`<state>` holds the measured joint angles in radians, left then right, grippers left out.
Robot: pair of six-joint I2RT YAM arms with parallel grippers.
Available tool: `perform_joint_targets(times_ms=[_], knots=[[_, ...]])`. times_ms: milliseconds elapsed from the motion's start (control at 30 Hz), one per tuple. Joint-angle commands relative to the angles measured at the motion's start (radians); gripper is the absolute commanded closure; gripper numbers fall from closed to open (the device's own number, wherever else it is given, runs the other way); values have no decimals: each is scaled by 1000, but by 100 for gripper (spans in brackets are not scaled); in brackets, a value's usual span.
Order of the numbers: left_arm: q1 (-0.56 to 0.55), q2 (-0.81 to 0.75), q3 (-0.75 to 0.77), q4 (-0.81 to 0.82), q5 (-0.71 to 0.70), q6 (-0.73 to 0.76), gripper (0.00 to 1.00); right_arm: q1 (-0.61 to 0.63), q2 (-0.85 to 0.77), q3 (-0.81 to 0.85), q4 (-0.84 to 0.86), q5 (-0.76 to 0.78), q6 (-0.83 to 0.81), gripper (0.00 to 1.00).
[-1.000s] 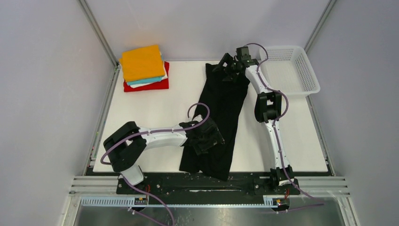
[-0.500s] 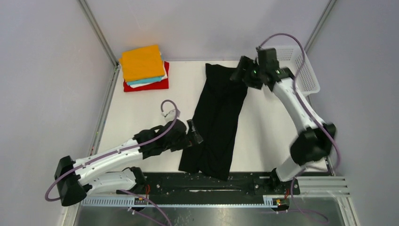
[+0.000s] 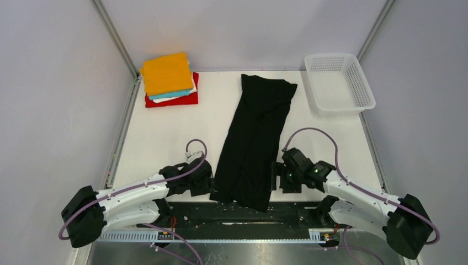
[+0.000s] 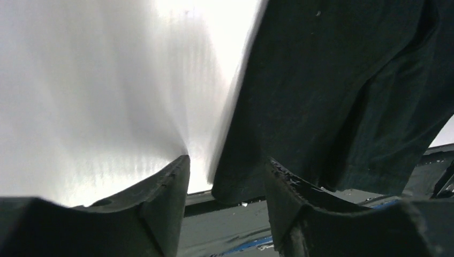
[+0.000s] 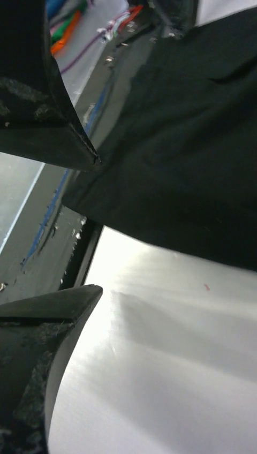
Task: Fold and stack the t-shirts
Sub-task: Grab the bottom of the folded rectangular tshirt with both arms
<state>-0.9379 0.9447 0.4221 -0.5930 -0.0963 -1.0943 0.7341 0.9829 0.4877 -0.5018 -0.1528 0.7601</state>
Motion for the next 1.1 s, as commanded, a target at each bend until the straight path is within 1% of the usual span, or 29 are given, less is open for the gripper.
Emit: perform_joint_targets(times_ms=[0,100,133,200,267,333,367,467,567,633,733,800,867,967,1067], knots=[[3,92,7,104,57,27,50,119,-35,-82,102,-66,173,17],[3,165,-1,134,63,26,59,198,-12,-145,221,-81,261,26],[4,183,-4,144,66,26,60,218,-3,-156,249,-83,282,29],[3,211,-2,162,75,25,66,252,23,-157,278,-72,296,32],[3,228,-6,180,90,26,76,268,55,-155,299,-66,294,38],[4,233,-4,168,92,24,93,275,82,-157,348,-75,299,50],[3,230,-3,156,91,24,100,278,92,-156,368,-81,302,57],[-3,194,-13,128,92,22,100,288,93,-157,390,-101,305,76],[-6,140,-6,73,129,43,100,302,54,-163,380,-158,310,100],[-12,93,6,32,147,61,100,313,-3,-177,348,-187,326,100],[-20,14,13,13,198,72,100,326,-96,-204,300,-212,356,100],[-21,-9,30,0,223,87,100,327,-144,-221,290,-220,375,100],[-21,-20,55,-7,235,95,100,327,-175,-232,309,-221,392,100],[-20,-23,95,29,240,108,100,327,-201,-235,354,-198,414,100],[-7,14,180,17,190,130,100,321,-213,-204,341,-149,393,100]])
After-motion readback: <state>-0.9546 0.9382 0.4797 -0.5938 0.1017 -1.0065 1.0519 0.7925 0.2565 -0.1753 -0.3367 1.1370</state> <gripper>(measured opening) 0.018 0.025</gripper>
